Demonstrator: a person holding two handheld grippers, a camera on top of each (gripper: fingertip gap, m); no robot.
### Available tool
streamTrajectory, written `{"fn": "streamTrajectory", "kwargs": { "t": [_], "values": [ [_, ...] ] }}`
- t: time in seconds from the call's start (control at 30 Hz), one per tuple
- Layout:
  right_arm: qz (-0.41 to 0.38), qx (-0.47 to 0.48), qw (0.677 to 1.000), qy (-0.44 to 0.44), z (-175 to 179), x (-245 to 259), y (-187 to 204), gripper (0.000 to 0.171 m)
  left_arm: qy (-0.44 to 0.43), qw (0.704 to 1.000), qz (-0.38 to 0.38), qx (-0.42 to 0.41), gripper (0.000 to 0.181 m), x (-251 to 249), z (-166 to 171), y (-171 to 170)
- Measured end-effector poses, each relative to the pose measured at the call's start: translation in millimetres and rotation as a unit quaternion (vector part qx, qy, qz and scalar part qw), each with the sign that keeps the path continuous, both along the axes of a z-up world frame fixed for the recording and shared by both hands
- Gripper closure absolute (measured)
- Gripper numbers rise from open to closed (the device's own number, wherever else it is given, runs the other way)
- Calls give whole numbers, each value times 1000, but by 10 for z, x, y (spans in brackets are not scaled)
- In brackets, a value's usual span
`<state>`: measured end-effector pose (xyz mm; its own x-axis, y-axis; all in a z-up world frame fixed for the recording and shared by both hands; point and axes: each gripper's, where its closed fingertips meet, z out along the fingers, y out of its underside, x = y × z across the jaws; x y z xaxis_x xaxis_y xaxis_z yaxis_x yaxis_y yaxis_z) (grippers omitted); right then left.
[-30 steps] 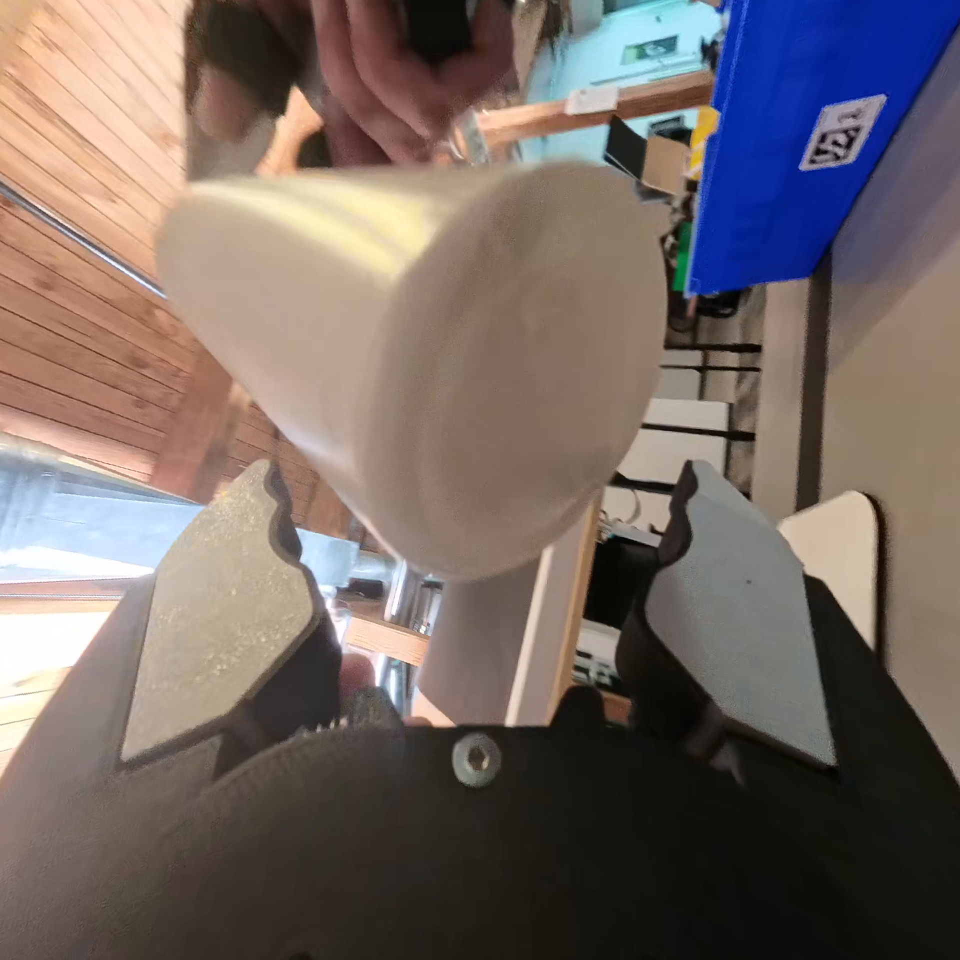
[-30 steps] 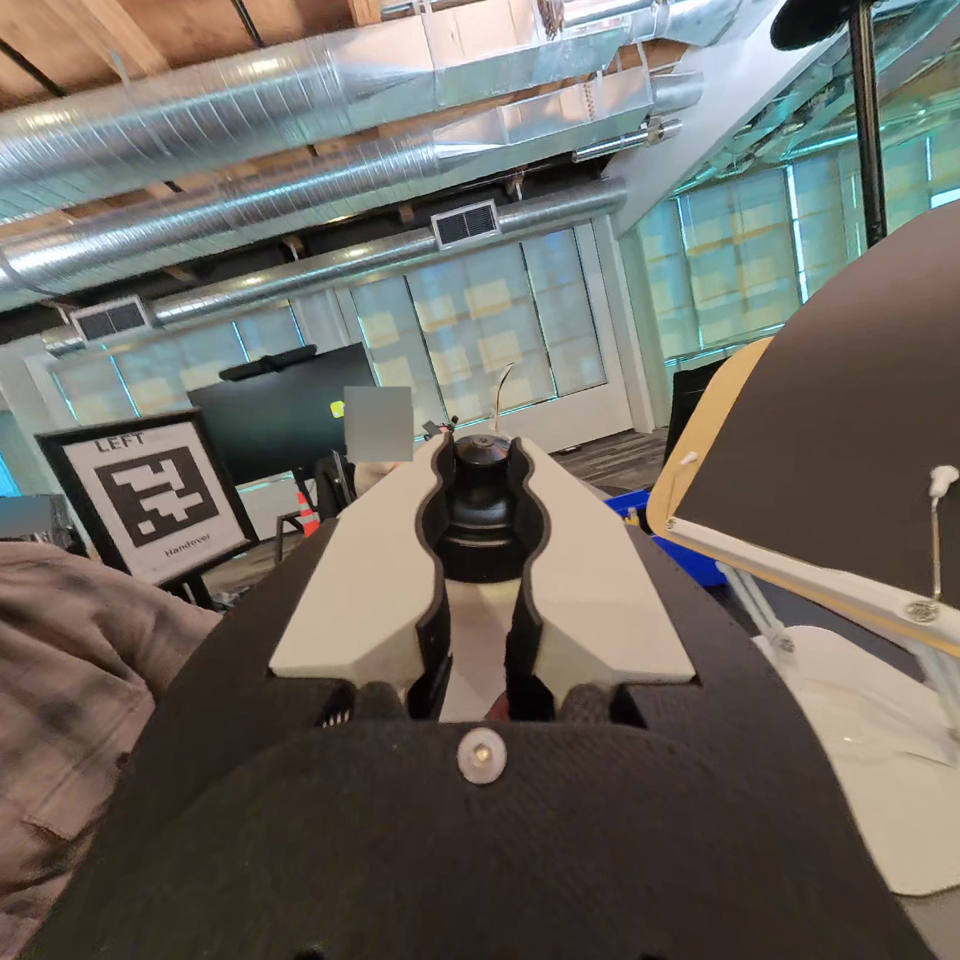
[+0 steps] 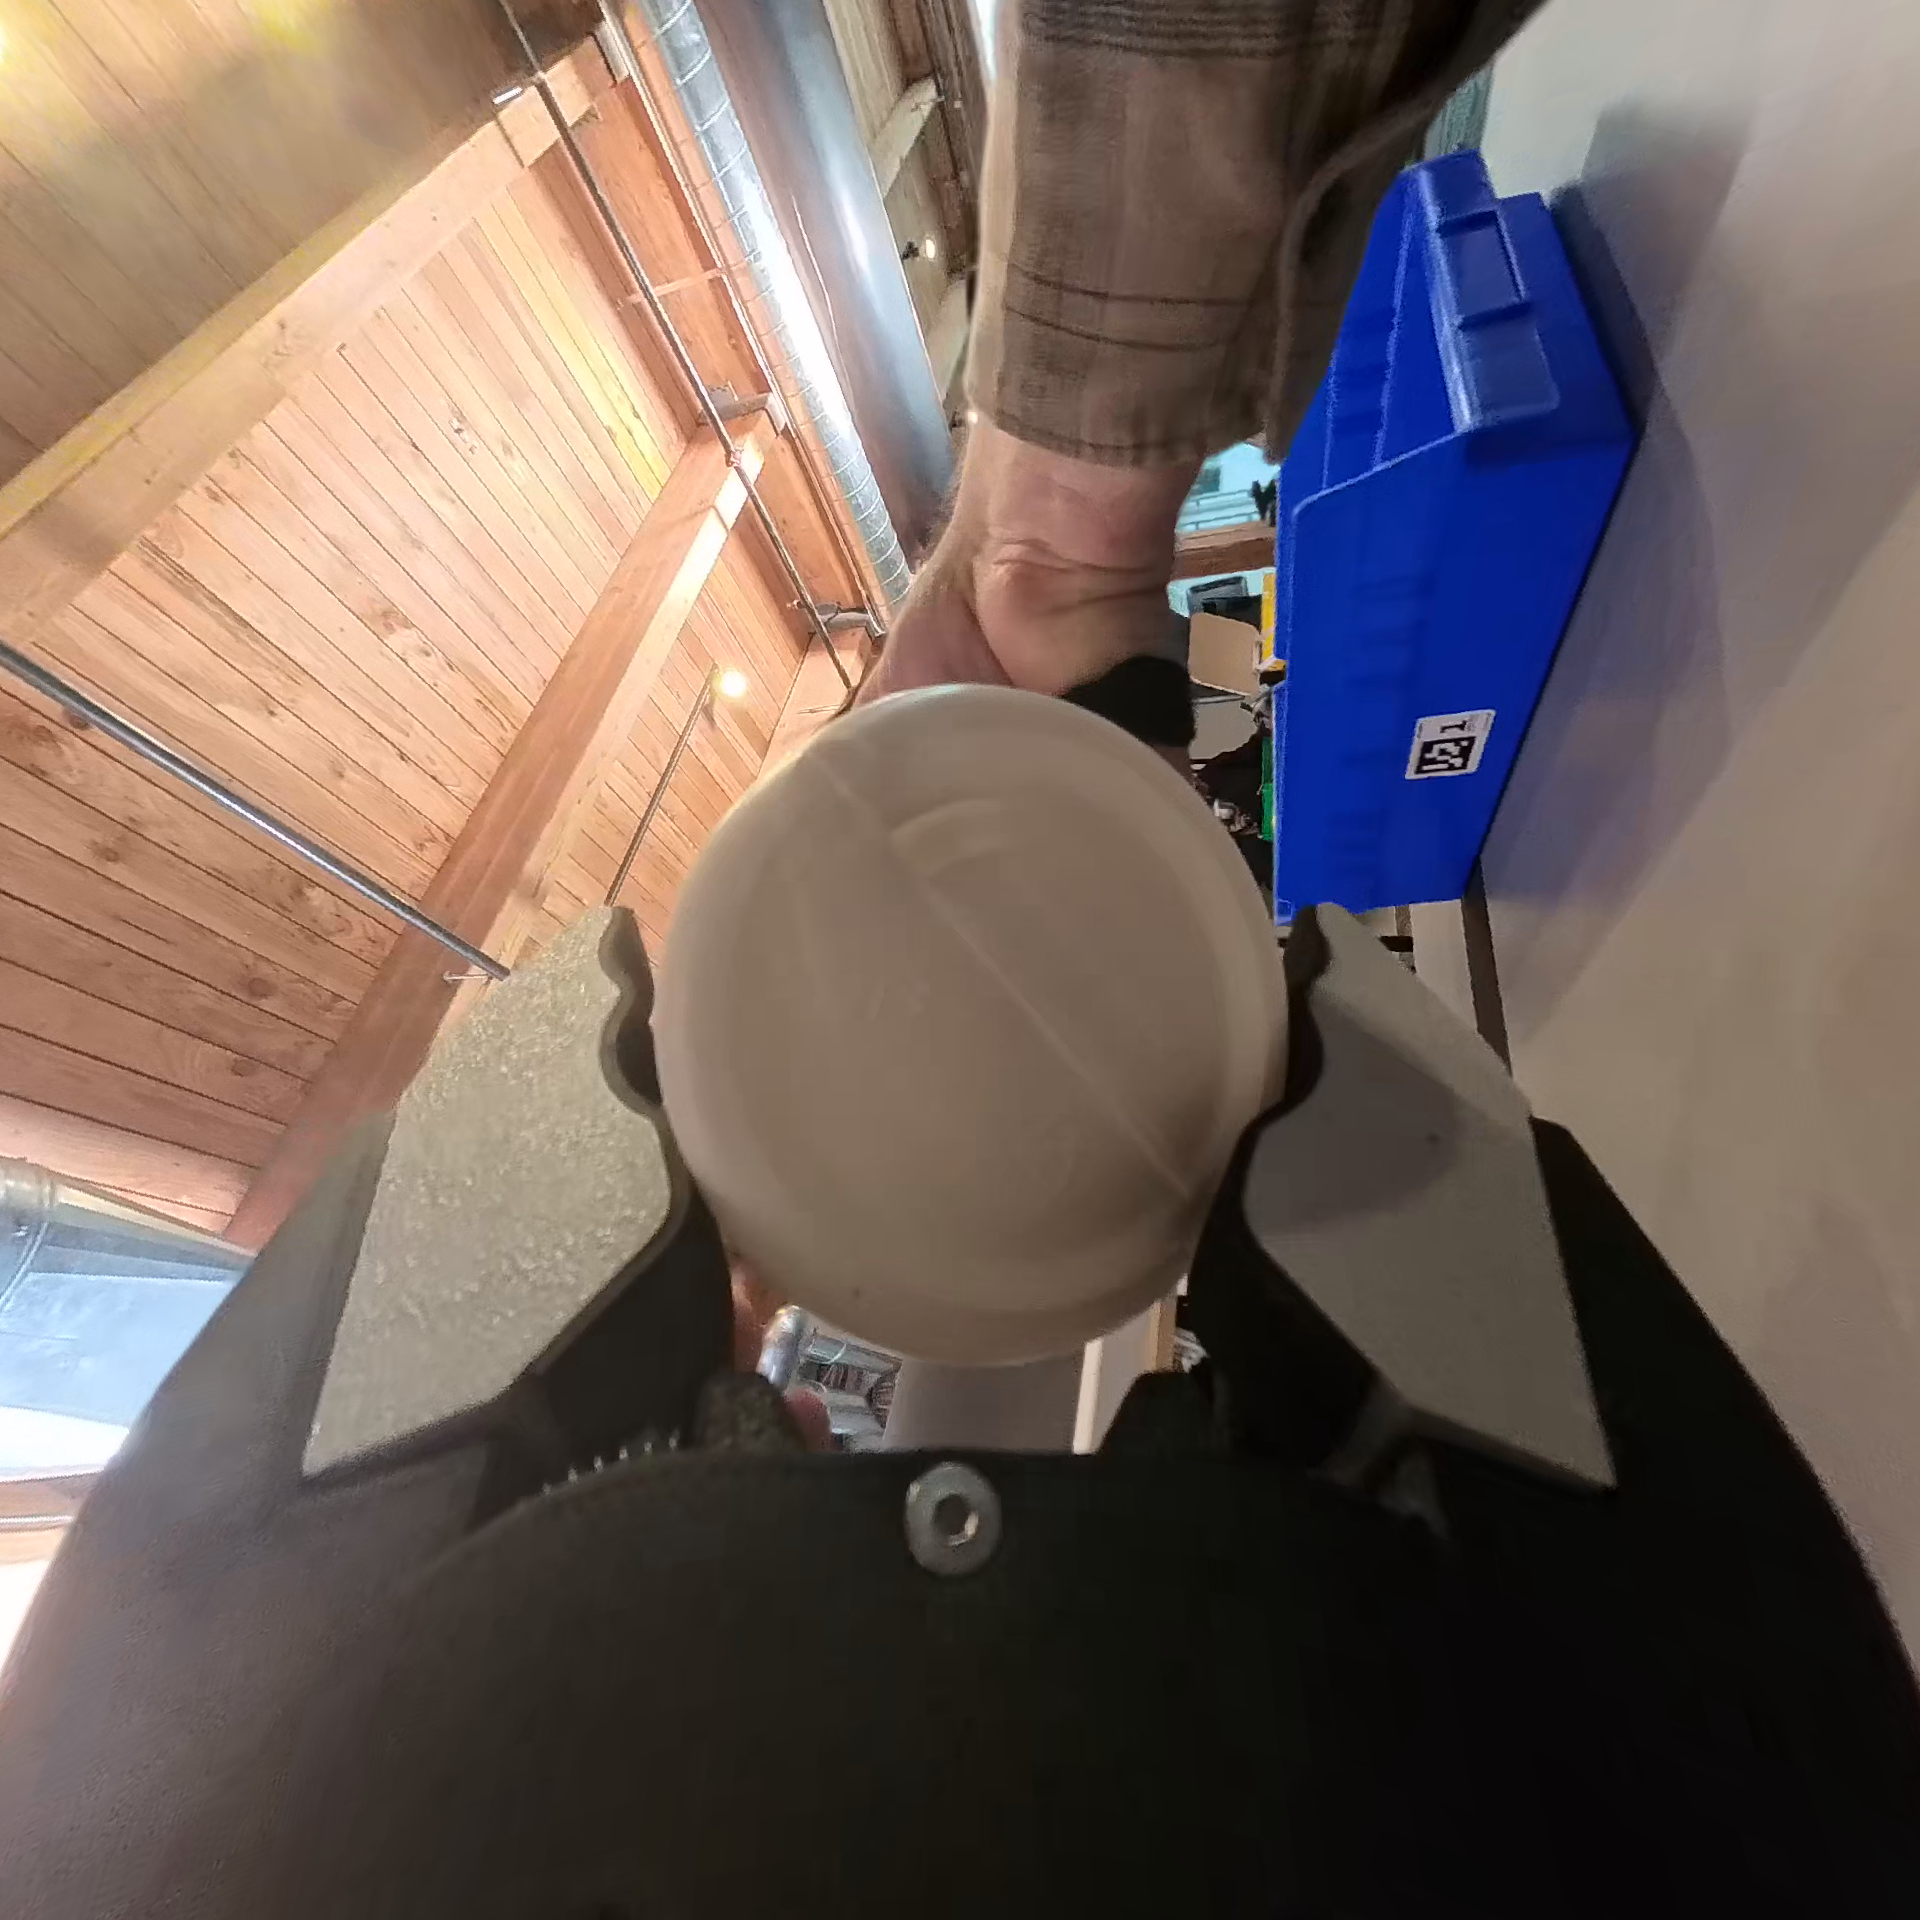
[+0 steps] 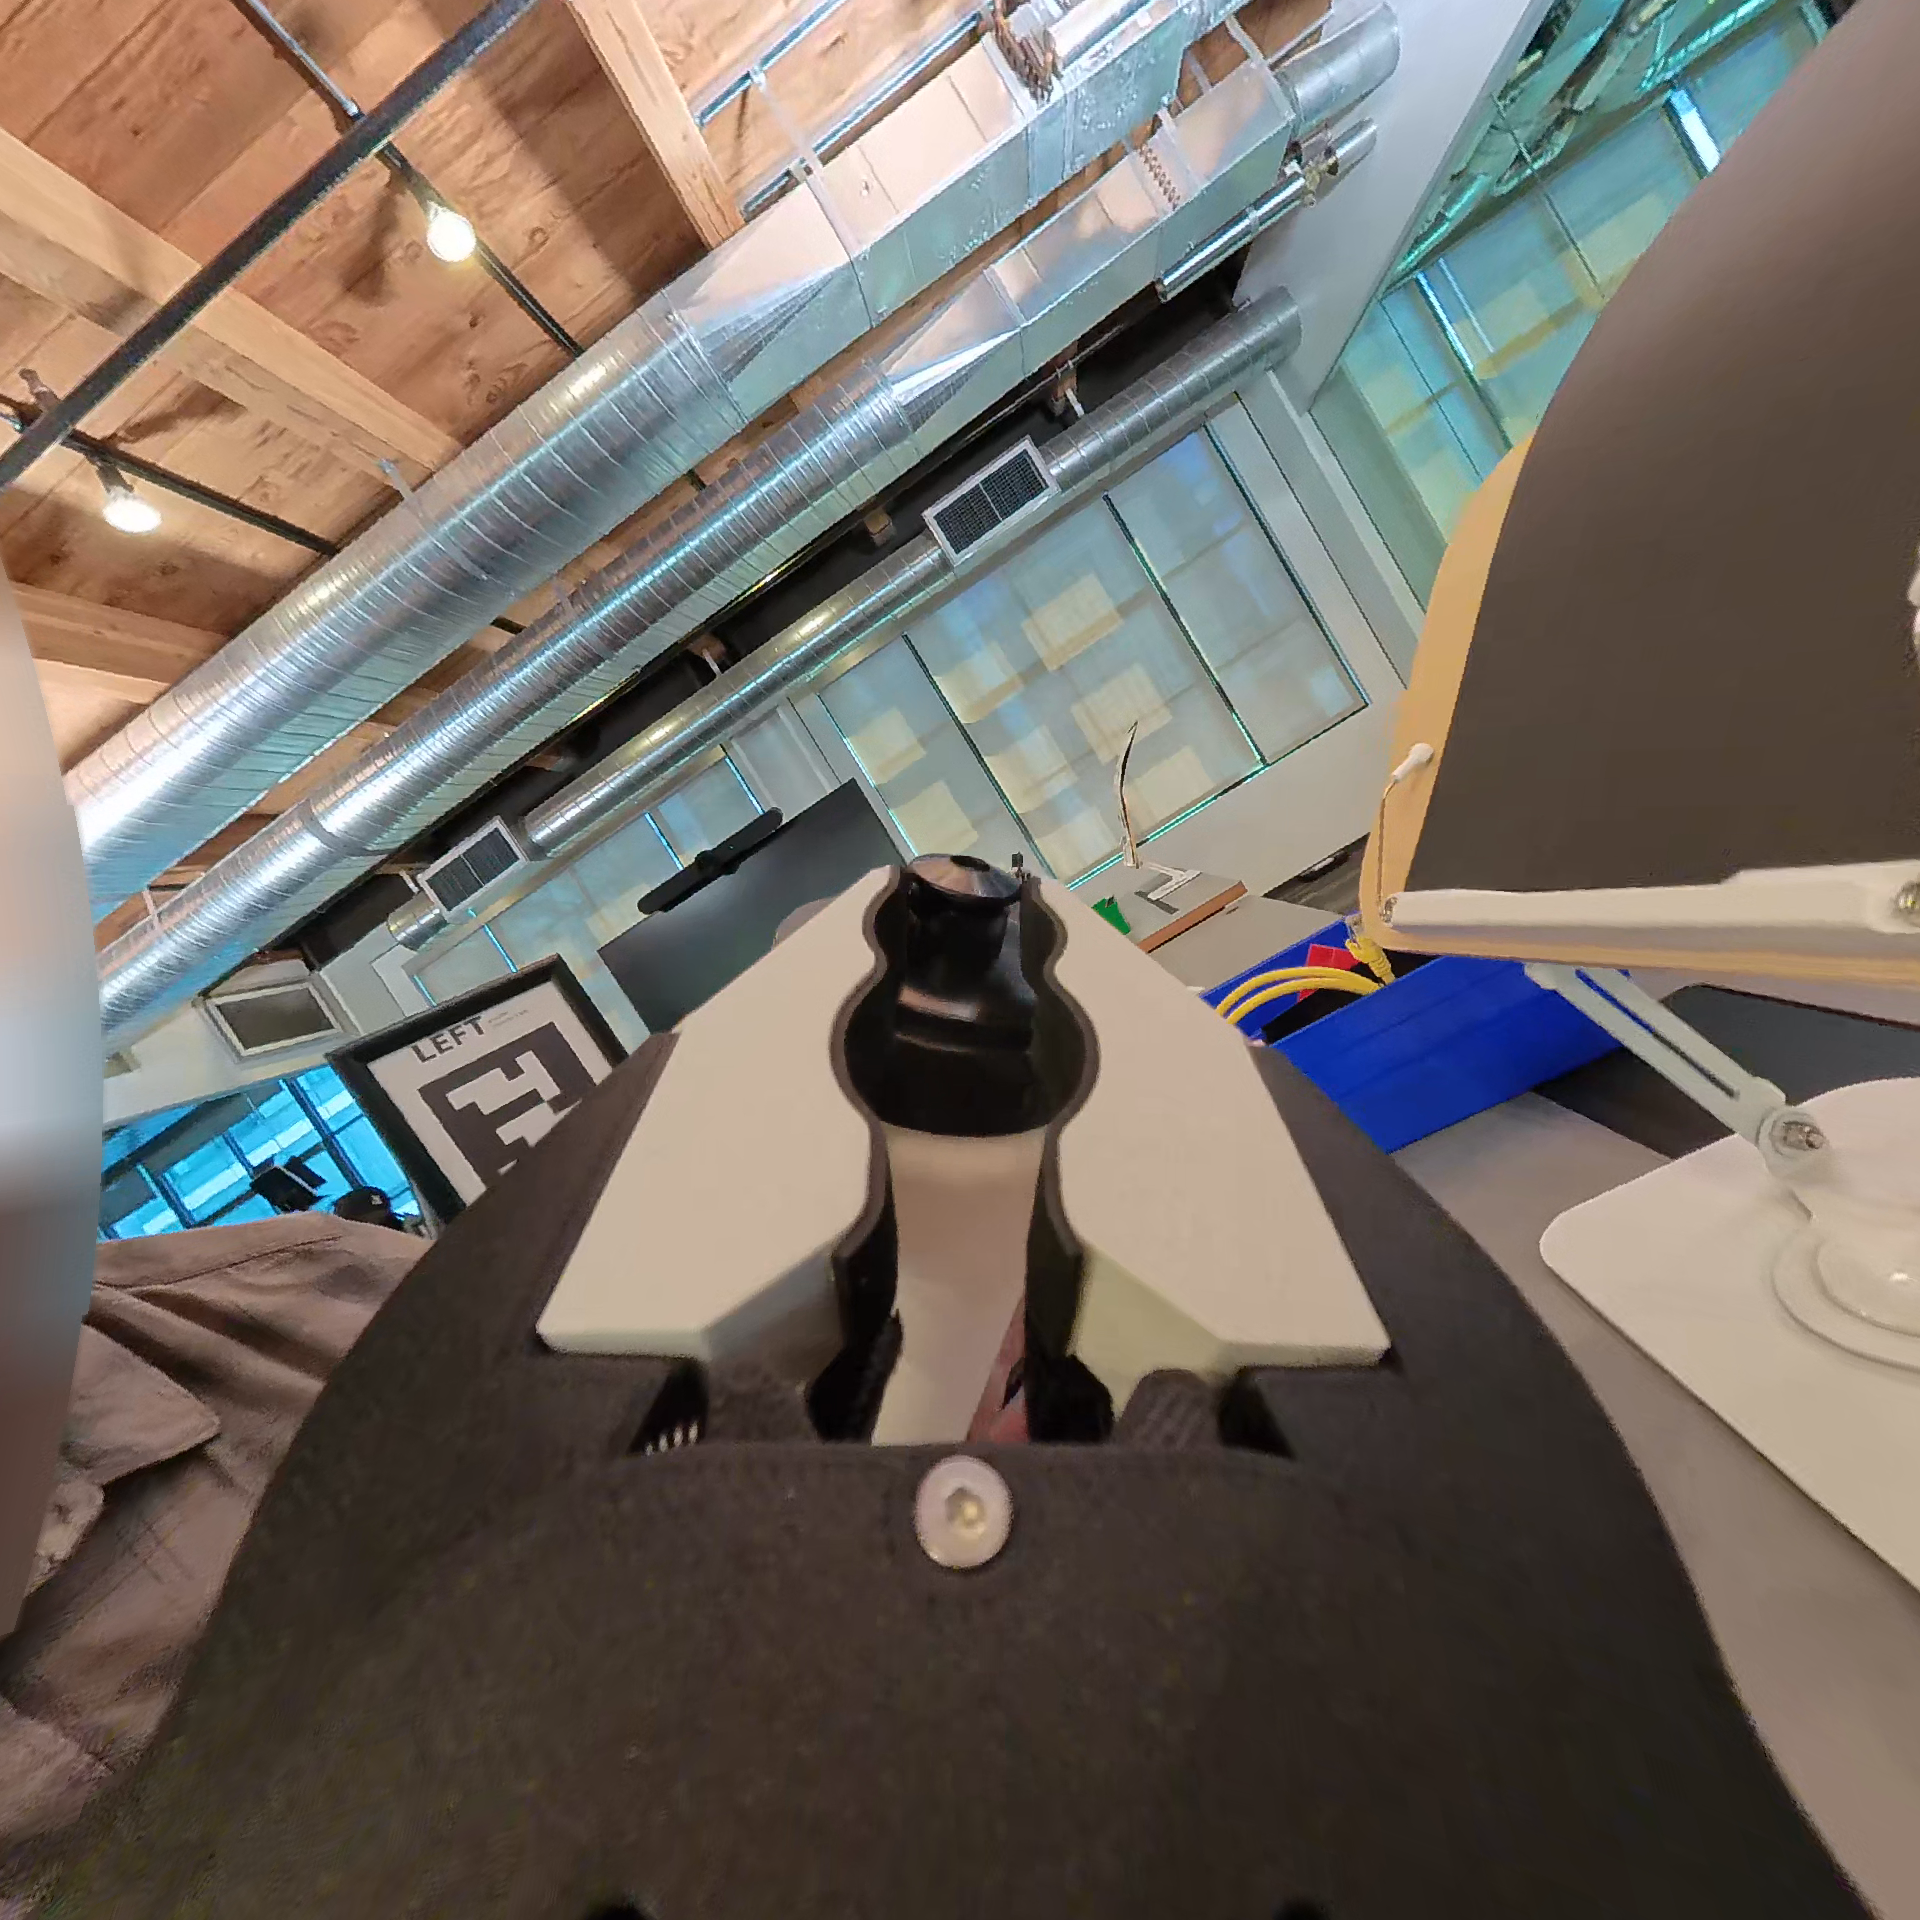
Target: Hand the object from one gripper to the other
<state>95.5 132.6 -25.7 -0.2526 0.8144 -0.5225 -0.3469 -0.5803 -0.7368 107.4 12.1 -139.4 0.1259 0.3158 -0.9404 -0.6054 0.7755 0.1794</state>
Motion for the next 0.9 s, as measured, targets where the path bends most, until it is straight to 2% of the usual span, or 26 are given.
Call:
{"fn": "streamTrajectory", "kwargs": {
  "t": [0.1, 0.2, 0.33, 0.4, 0.5, 0.57, 0.63, 0.7, 0.8, 0.9],
  "values": [
    [-20, 22, 999, 13, 75, 19, -11, 152, -17, 1000, -11, -15, 68, 10, 113, -62],
    [-41, 45, 998, 19, 120, 65, -5, 137, -30, 998, -31, -39, 68, 31, 213, -144],
    [-122, 124, 985, 3, 182, 250, 54, 119, -61, 991, -66, -101, 68, 23, 398, -242],
    [-189, 199, 961, -31, 228, 365, 54, 113, -81, 983, -84, -142, 68, -18, 519, -261],
    [-281, 350, 888, -97, 380, 523, -121, 107, -118, 963, -109, -219, 68, -121, 716, -259],
    [-311, 472, 812, -147, 447, 507, -396, 96, -135, 947, -122, -264, 68, -198, 835, -254],
    [-308, 566, 729, -231, 342, 370, -594, 89, -154, 927, -135, -316, 68, -290, 953, -234],
    [-292, 617, 653, -328, 136, 207, -636, 78, -173, 905, -153, -356, 68, -379, 1063, -232],
    [-279, 660, 563, -412, -128, -59, -566, 69, -173, 879, -179, -407, 68, -450, 1141, -284],
    [-285, 693, 501, -433, -244, -291, -511, 63, -149, 848, -200, -467, 68, -452, 1118, -376]
  ]
}}
